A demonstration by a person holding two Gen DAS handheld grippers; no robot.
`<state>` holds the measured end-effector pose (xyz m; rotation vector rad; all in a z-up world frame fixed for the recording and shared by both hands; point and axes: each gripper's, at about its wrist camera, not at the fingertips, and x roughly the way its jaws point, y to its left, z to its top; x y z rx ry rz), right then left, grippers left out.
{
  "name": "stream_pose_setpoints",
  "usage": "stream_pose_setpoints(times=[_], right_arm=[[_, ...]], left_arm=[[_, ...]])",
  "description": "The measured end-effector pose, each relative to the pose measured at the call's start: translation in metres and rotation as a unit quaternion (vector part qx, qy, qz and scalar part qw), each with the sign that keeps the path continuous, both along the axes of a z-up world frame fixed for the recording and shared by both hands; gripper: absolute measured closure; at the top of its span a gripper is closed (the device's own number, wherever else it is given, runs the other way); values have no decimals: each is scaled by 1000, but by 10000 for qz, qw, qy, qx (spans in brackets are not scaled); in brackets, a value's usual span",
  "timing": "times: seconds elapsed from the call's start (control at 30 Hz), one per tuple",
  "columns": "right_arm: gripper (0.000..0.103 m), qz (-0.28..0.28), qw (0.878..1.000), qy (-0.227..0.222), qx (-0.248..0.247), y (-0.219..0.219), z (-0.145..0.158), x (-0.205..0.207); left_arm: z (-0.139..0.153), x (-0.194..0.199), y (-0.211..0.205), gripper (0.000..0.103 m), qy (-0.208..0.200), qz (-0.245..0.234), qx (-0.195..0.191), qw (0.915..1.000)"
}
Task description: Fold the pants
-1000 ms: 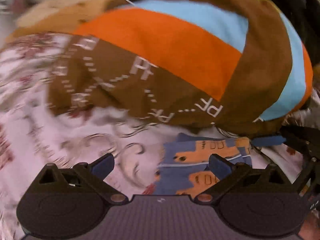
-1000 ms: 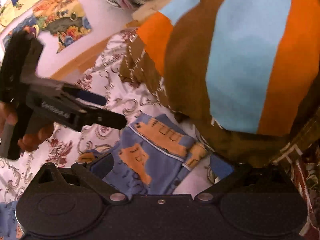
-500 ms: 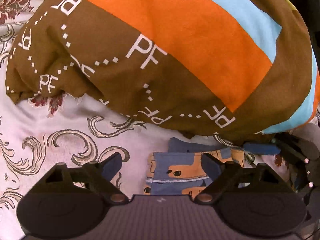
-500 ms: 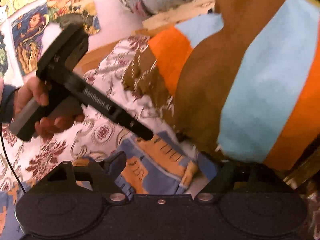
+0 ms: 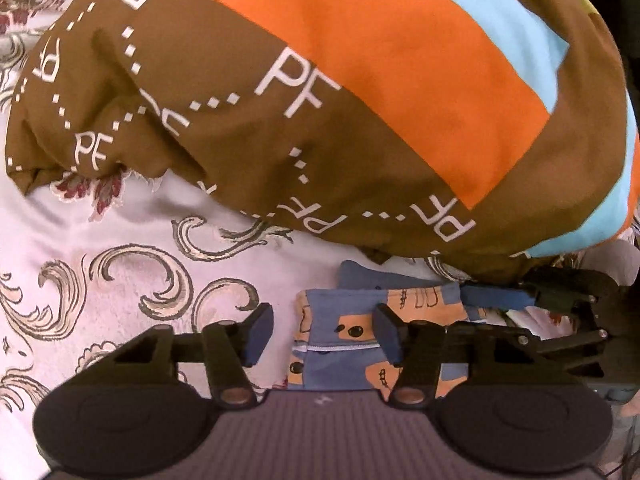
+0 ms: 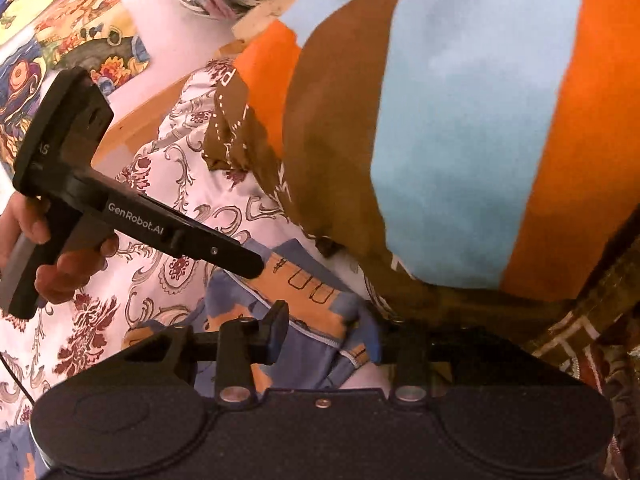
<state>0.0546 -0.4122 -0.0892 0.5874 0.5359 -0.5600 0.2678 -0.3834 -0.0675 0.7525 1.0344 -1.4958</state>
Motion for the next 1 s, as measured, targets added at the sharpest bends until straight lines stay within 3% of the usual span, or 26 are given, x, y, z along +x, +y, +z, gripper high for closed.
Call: stream_pose_setpoints(times=[0.1, 0.2, 0.33, 0.4, 0.7, 0.93, 0.97, 1.0], right_arm=[[73, -63, 9999, 52, 119, -2, -3, 0], [93, -154, 9997, 162, 119, -3, -4, -1], [98, -118, 9998, 145, 33, 2, -2, -1], [99, -163, 9998, 96, -13, 3, 0, -4], [99, -558, 9981, -51, -240, 12, 11, -22], [94, -581, 9978, 287, -140, 10, 3, -19], [85, -595, 9978, 272, -138, 10, 4, -20], [69, -612, 9976, 281, -183, 12, 5, -20]], left_arm=[[-1, 1, -1, 70, -25, 19, 43, 10000], [1, -1, -1, 77, -129, -9, 17, 9999], [5, -9, 2, 90, -408, -29, -102, 9991], [10, -12, 5, 92, -496, -25, -199, 9986], [26, -35, -4, 94, -683, -109, -594, 9958], [4, -51, -24, 90, -1029, -142, -353, 9940], [3, -52, -25, 87, -1023, -78, -366, 9940], [3, -51, -25, 78, -1016, 10, -410, 9940]])
